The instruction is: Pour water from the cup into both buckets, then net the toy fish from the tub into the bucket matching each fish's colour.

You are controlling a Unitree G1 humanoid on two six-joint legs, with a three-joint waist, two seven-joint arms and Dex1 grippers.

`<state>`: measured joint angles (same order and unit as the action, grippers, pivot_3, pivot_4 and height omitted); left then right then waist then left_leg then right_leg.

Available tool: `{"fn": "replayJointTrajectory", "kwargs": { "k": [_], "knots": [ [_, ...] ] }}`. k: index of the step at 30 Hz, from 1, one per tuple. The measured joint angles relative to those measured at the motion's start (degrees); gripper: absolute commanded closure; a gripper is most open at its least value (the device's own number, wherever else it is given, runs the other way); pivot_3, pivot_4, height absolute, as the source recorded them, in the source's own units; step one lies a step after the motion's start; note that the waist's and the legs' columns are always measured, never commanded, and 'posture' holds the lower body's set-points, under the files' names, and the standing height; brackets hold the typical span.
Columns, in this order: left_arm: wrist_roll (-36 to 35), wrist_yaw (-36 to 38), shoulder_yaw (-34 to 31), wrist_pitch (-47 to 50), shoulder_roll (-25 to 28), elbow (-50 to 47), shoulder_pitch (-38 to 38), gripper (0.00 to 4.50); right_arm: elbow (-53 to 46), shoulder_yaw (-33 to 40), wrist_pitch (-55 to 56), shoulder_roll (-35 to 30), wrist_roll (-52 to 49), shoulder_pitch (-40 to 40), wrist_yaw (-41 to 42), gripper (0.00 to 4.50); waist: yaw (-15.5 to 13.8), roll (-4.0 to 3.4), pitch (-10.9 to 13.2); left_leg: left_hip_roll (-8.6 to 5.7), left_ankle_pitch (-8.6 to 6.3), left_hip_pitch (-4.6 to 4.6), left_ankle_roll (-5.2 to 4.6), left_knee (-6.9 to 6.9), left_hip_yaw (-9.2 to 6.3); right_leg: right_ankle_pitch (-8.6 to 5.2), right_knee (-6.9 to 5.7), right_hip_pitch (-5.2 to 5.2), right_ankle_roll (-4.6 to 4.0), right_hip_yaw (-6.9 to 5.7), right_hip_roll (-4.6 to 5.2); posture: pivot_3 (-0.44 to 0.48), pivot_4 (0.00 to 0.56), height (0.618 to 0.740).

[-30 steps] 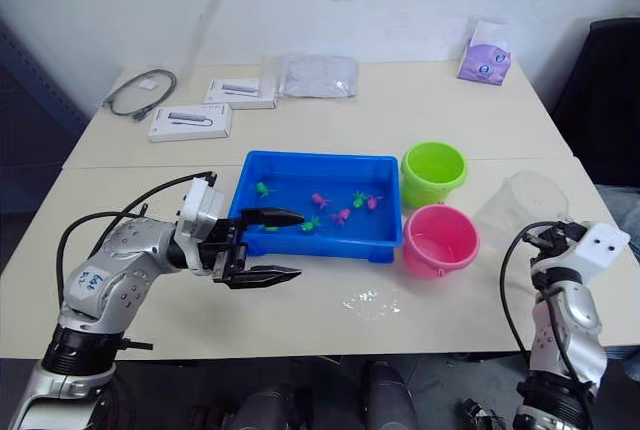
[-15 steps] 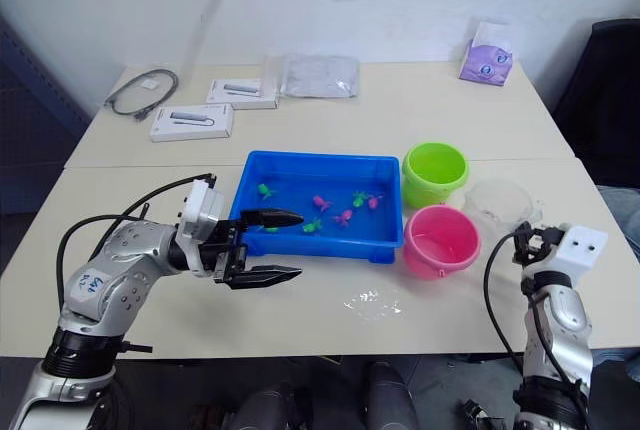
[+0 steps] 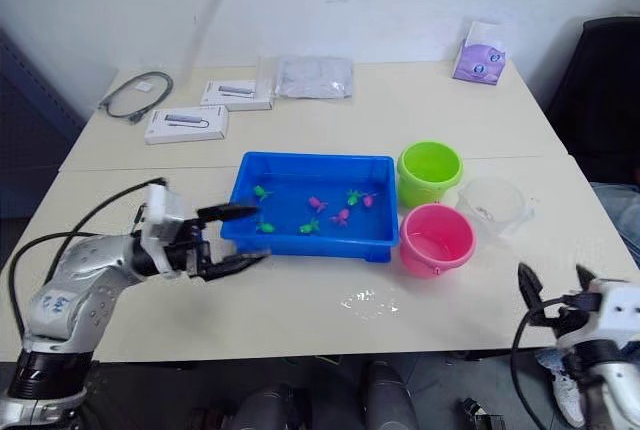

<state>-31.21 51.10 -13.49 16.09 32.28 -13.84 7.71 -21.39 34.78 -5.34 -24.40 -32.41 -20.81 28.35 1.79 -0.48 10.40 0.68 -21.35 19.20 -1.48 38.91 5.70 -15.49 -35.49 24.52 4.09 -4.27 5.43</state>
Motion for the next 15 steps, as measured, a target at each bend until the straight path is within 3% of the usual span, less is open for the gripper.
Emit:
{"fn": "replayJointTrajectory", "kwargs": {
  "k": [3, 7, 11, 15],
  "knots": [
    [4.54, -5.86, -5.47, -5.11, -1.20, 1.45, -7.28, 0.00, -3.31, 0.37, 0.79, -4.25, -2.95, 0.91, 5.86, 0.02, -0.26, 0.25, 0.09, 0.04, -0.01, -0.01, 0.01, -0.06, -0.01, -0.03, 0.03, 0.02, -0.06, -0.06, -0.03, 0.000, 0.150, 0.740],
    [10.47, -18.27, -17.48, -10.52, -1.87, 9.33, -11.20, 0.00, -3.94, -7.65, 7.49, -8.64, -1.87, 4.85, 19.44, 0.02, -0.51, 0.70, 0.14, 0.05, -0.22, 0.02, -0.38, -0.03, -0.10, -0.05, 0.04, 0.01, -0.10, -0.18, -0.02, 0.000, 0.150, 0.740],
    [11.50, -21.35, -25.17, -13.08, -0.80, 12.45, -18.71, 0.00, -3.21, -14.73, 10.10, -9.69, -1.40, 10.63, 26.79, 0.02, -0.56, 0.79, 0.12, 0.04, -0.36, 0.07, -0.32, 0.05, -0.07, -0.05, 0.19, -0.01, -0.10, -0.19, 0.10, 0.000, 0.150, 0.740],
    [10.77, -24.78, -31.83, -10.88, -4.10, 12.77, -28.12, 0.00, -3.43, -19.47, 10.44, -10.91, -2.28, 14.03, 32.52, 0.02, -0.52, 0.87, 0.07, 0.06, -0.58, 0.16, -0.31, 0.05, -0.08, -0.06, 0.50, -0.03, -0.10, -0.25, 0.09, 0.000, 0.150, 0.740]
  ]
}}
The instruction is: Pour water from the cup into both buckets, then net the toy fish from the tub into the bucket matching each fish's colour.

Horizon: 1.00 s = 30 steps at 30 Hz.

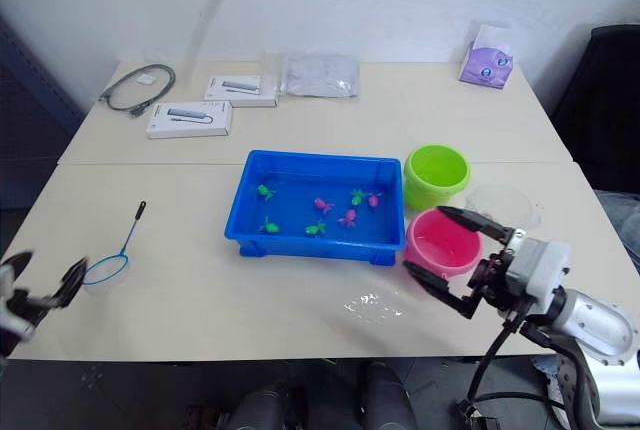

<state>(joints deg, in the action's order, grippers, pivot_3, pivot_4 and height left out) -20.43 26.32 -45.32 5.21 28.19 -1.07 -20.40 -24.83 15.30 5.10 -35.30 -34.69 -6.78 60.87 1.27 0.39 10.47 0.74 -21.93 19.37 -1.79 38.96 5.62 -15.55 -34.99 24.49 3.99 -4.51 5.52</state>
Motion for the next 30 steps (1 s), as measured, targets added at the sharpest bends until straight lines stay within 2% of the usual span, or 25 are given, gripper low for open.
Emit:
{"fn": "replayJointTrajectory", "kwargs": {
  "k": [4, 8, 13, 21, 23, 30],
  "knots": [
    [-1.02, -4.36, -3.23, 1.56, -4.44, -0.56, -3.79, 0.00, 0.09, -3.55, -0.43, -0.06, -0.12, 2.78, 1.77, 0.02, -1.17, 0.11, -0.06, 0.00, -0.10, 0.06, -0.07, 0.03, -0.01, 0.00, 0.22, -0.05, -0.01, -0.03, 0.01, 0.000, 0.150, 0.740],
    [-2.03, -6.76, -3.46, 2.62, -7.25, -4.01, -5.84, 0.00, 0.08, -4.09, -1.51, -0.72, -0.45, 3.65, 2.49, 0.02, -2.09, 0.19, -0.11, 0.00, -0.26, 0.08, 0.14, 0.04, -0.02, -0.02, 0.25, -0.05, -0.05, -0.03, 0.03, 0.000, 0.150, 0.740],
    [-5.20, -7.95, -2.81, 5.54, -6.81, -9.94, -3.18, 0.00, 0.15, -4.33, -2.92, -0.94, -0.67, 5.36, 2.55, 0.02, -2.53, 0.21, -0.12, 0.01, -0.22, 0.06, 0.19, 0.03, -0.05, -0.03, 0.14, -0.02, -0.05, -0.04, 0.02, 0.000, 0.150, 0.740],
    [-4.68, -10.25, 4.12, 16.64, 6.10, -11.39, 10.34, 0.00, -1.69, -5.93, -5.67, -0.94, -0.96, 5.82, 0.64, 0.02, -2.31, 0.17, -0.13, 0.01, 0.07, 0.01, 0.16, 0.04, -0.09, -0.02, -0.08, -0.03, -0.03, -0.11, 0.01, 0.000, 0.150, 0.740],
    [-3.47, -10.89, 8.35, 21.83, 10.02, -8.56, 16.28, 0.00, -2.37, -6.24, -6.16, -0.94, -0.86, 5.83, 0.14, 0.02, -2.32, 0.16, -0.13, 0.01, 0.10, 0.02, 0.19, 0.05, -0.09, -0.01, -0.11, -0.03, -0.03, -0.14, -0.02, 0.000, 0.150, 0.740],
    [0.66, -11.89, 20.04, 35.68, 15.88, 7.01, 32.64, 0.00, -2.48, -5.53, -6.28, -2.77, 0.41, 6.53, -0.13, 0.02, -1.64, 0.18, -0.15, 0.02, 0.10, 0.07, 0.20, 0.07, -0.02, 0.03, -0.28, -0.02, 0.04, -0.41, -0.05, 0.000, 0.150, 0.740]
  ]
}}
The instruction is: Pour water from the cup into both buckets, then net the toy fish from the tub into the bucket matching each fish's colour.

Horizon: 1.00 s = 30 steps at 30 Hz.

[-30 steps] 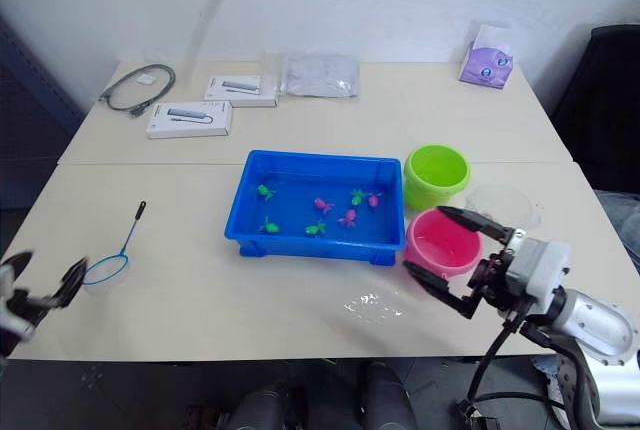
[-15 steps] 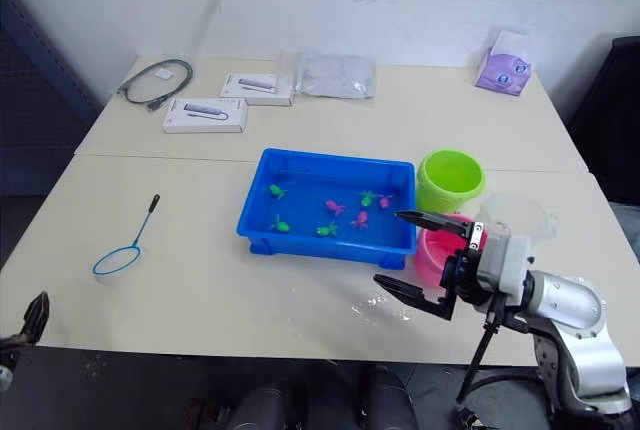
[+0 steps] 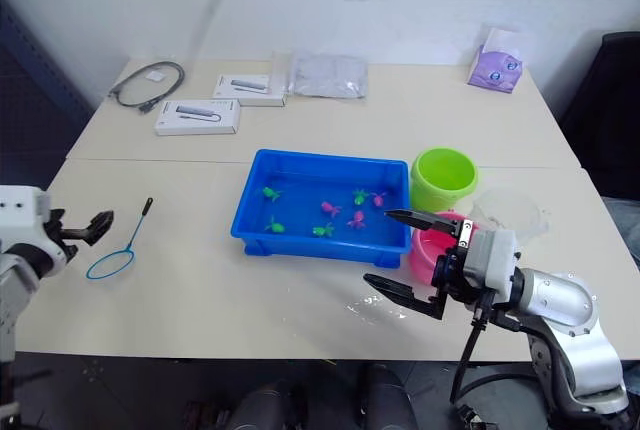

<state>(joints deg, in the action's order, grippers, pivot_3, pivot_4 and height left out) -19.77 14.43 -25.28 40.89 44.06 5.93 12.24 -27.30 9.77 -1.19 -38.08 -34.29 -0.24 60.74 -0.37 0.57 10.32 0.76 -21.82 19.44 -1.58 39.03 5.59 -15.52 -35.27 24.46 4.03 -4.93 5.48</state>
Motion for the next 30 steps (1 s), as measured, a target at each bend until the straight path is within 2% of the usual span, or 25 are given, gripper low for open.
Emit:
{"fn": "replayJointTrajectory", "kwargs": {
  "k": [6, 11, 14, 21, 22, 27, 30],
  "knots": [
    [2.68, 4.55, 10.29, 9.90, 2.28, 13.30, 10.47, 0.00, 0.43, 0.90, -0.45, -1.13, -0.32, 0.68, -0.13, 0.02, 0.35, 0.01, 0.00, 0.02, 0.01, 0.03, 0.00, 0.07, 0.12, 0.00, -0.06, 0.01, 0.00, -0.42, 0.06, 0.000, 0.150, 0.740],
    [4.41, 6.09, 12.91, 11.02, 2.12, 17.95, 13.61, 0.00, 0.38, 0.91, -0.42, -1.13, -0.24, 0.43, -0.33, 0.02, 0.41, 0.03, 0.01, 0.05, 0.02, 0.02, 0.00, 0.12, 0.23, 0.00, -0.09, 0.03, 0.00, -0.51, 0.08, 0.000, 0.150, 0.740],
    [4.41, 7.17, 12.84, 12.04, 2.32, 18.50, 13.66, 0.88, 0.38, 0.99, -0.38, -1.13, -0.03, -0.65, -1.00, 0.00, 0.40, 0.04, 0.00, 0.05, 0.02, -0.02, 0.00, 0.15, 0.27, 0.00, -0.13, 0.02, 0.00, -0.48, 0.10, 0.000, 0.150, 0.740],
    [4.61, 7.92, 12.01, 12.81, 3.08, 19.48, 12.61, 4.18, 0.37, 1.97, 0.05, -1.11, 0.34, -1.69, -1.76, 0.00, 0.47, 0.00, -0.01, 0.05, 0.05, -0.27, 0.08, 0.15, 0.43, -0.01, -0.26, 0.02, -0.01, -0.29, 0.15, 0.000, 0.150, 0.740],
    [4.53, 7.97, 11.44, 12.81, 3.01, 19.37, 12.19, 4.43, 0.37, 1.97, 0.03, -1.08, 0.33, -1.66, -1.98, 0.00, 0.48, -0.03, -0.03, 0.05, 0.06, -0.28, 0.09, 0.15, 0.44, -0.01, -0.27, 0.03, -0.02, -0.28, 0.15, 0.000, 0.150, 0.740],
    [2.58, 10.36, 6.89, 7.99, 1.33, 19.28, 10.60, 4.43, 0.36, 2.27, -1.97, -0.91, -0.85, -1.09, -4.85, 0.00, 0.41, 0.00, -0.02, 0.06, 0.08, -0.19, 0.13, 0.15, 0.43, -0.02, -0.30, 0.13, -0.03, -0.28, 0.19, 0.000, 0.150, 0.740],
    [-1.19, 18.41, 3.77, 1.28, 1.97, 17.04, 10.64, 4.43, 0.09, 2.84, -5.50, -1.32, -2.65, -0.32, -7.17, 0.00, 0.27, 0.31, 0.07, 0.07, 0.10, -0.08, 0.16, 0.16, 0.32, -0.02, -0.27, 0.14, -0.05, -0.38, 0.22, 0.000, 0.150, 0.740]
  ]
}}
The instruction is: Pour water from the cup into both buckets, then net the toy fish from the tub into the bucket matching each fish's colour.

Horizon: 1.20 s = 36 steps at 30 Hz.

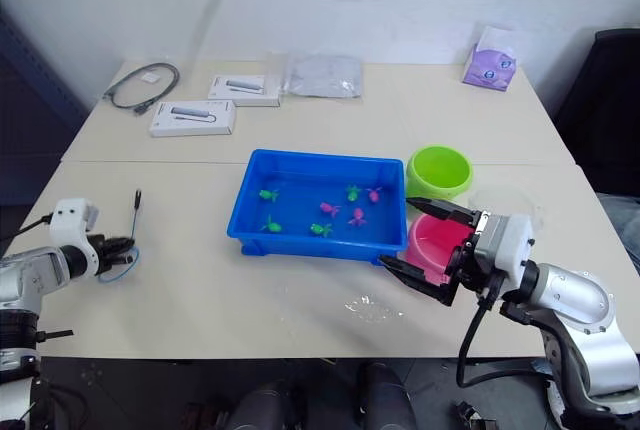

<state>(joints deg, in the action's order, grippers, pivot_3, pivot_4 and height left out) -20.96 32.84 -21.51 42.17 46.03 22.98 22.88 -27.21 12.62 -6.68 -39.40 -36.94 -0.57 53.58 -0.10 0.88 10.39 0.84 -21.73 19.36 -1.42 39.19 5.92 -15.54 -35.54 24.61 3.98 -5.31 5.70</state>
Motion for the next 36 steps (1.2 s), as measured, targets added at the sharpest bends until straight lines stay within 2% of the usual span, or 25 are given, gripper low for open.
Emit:
{"fn": "replayJointTrajectory", "kwargs": {
  "k": [4, 6, 10, 13, 14, 17, 23, 29, 36],
  "knots": [
    [-3.24, 17.47, 0.59, -11.79, 6.24, -7.66, 3.55, 4.43, -3.39, 0.18, -11.35, -6.52, -5.98, 5.88, -3.46, 0.00, 0.09, -0.04, 0.02, -0.04, -0.01, 0.05, 0.00, 0.03, -0.04, -0.01, 0.19, 0.00, -0.02, -0.05, 0.14, 0.000, 0.150, 0.740],
    [-3.67, 27.01, 4.05, -17.85, 8.21, -10.75, 6.76, 4.43, -4.16, -0.25, -17.59, -9.08, -9.16, 11.64, -5.64, 0.00, 0.14, -0.17, 0.04, -0.05, -0.01, 0.05, 0.00, 0.04, -0.03, -0.01, 0.24, -0.01, -0.02, -0.08, 0.15, 0.000, 0.150, 0.740],
    [-0.68, 43.13, 16.09, -27.12, 9.77, -12.24, 11.78, 4.43, -4.08, -3.94, -27.93, -14.05, -12.87, 19.22, -5.88, 0.00, 0.13, -0.35, 0.04, -0.04, 0.02, 0.10, -0.01, 0.03, -0.02, -0.07, 0.16, 0.04, -0.13, -0.20, 0.02, 0.000, 0.150, 0.740],
    [2.31, 51.34, 26.38, -27.59, 8.75, -14.26, 17.39, 4.43, -2.84, -8.76, -36.02, -15.68, -14.26, 26.20, -5.51, 0.00, 0.12, -0.34, 0.06, -0.02, 0.08, 0.53, -0.10, 0.34, -0.06, -0.05, -0.09, 0.29, -0.09, -0.32, -0.10, 0.000, 0.150, 0.740],
    [3.09, 53.09, 29.10, -27.69, 7.86, -15.86, 19.82, 4.43, -2.53, -10.41, -38.52, -15.65, -14.92, 28.99, -5.54, 0.00, 0.12, -0.34, 0.05, -0.01, 0.06, 0.95, -0.14, 0.70, -0.13, -0.04, -0.31, 0.60, -0.07, -0.35, -0.10, 0.000, 0.150, 0.740],
    [5.45, 53.14, 33.76, -29.34, 4.56, -17.83, 23.25, 4.43, -1.95, -13.65, -43.77, -13.01, -16.23, 32.57, -6.81, 0.00, 0.16, -0.33, 0.05, -0.04, 0.02, 1.19, -0.27, 0.90, -0.07, 0.03, -0.40, 0.80, 0.05, -0.48, -0.12, 0.000, 0.150, 0.740],
    [6.87, 52.97, 37.62, -30.79, -3.09, -17.79, 24.91, 4.43, -2.01, -18.21, -51.82, -7.28, -18.79, 36.33, -10.35, 0.00, 0.10, -0.33, 0.05, -0.05, 0.03, 1.48, -0.46, 1.12, -0.15, 0.12, -0.34, 0.88, 0.21, -0.67, -0.11, 0.000, 0.150, 0.740],
    [6.02, 51.71, 37.55, -27.07, -5.73, -18.22, 25.19, 4.43, -2.00, -18.21, -55.38, -3.72, -20.34, 38.50, -13.26, 0.00, -0.05, -0.34, 0.05, -0.05, 0.02, 1.87, -0.49, 1.52, -0.59, 0.13, -0.33, 0.88, 0.23, -0.72, -0.08, 0.000, 0.150, 0.740],
    [5.97, 50.73, 37.25, -25.90, -5.50, -19.99, 23.71, 4.43, -2.01, -18.20, -57.01, -2.94, -20.34, 37.96, -14.39, 0.00, -0.07, -0.33, 0.05, -0.06, -0.05, 1.96, -0.60, 1.76, -0.61, 0.18, -0.35, 0.85, 0.30, -0.72, -0.08, 0.000, 0.150, 0.740]
  ]
}}
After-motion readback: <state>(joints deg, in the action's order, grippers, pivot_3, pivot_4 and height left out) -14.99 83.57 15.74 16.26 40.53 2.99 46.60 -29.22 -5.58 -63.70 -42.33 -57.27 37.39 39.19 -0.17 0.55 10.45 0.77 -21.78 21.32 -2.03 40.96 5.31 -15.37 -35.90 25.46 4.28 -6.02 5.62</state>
